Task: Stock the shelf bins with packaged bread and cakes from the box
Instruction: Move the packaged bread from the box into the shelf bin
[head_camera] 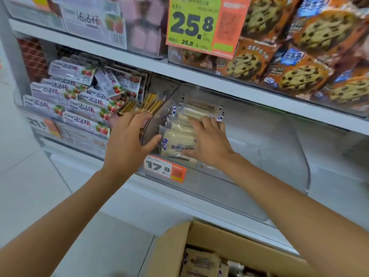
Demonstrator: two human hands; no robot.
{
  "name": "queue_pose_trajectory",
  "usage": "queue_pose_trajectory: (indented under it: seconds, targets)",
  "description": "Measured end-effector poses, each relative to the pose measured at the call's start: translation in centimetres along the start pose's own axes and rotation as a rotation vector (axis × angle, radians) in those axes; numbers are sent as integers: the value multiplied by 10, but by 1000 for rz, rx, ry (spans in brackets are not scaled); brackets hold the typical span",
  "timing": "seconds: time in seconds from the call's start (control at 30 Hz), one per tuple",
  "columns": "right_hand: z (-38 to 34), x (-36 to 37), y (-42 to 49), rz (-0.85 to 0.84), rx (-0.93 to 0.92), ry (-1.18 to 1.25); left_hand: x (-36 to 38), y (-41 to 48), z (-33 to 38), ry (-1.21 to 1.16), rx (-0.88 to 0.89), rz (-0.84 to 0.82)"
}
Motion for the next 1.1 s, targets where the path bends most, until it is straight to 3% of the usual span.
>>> queue_pose_trajectory:
  seconds: [0.23,0.43,0.57,0.67,0.73,0.87,1.0,1.1]
  targets:
    - [3,-1,-4,-56,-131,55,0,-1,2,-8,-10,9]
    - [8,-3,-14,-177,-80,161,-2,-14,12,51,-49,64]
    - [14,-25,-52,65,-61,405,-2,-36,45,-12,21,32]
    - [10,-33,-106,249,-37,492,8,-58,80,-131,45,-124]
    - [9,-26,-147,261,-21,530,23,-78,106,-160,47,-242]
    - [20,21,-234,43,28,557,59,-130,141,-208,3,-485]
    - [48,92,-332,-381,167,625,101,-184,153,-225,-92,-730]
    - [81,144,-394,-490,353,750,130,-214,157,-235,-164,-845]
Point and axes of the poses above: each hand's wrist, its own y-axis towards the middle knuckle, its own x-axis out of the palm, z = x × y, the point moved 3 cm from there along y, towards the middle knuckle, and after that the axes turned 15 degrees about -z, right-handed, at the moved point
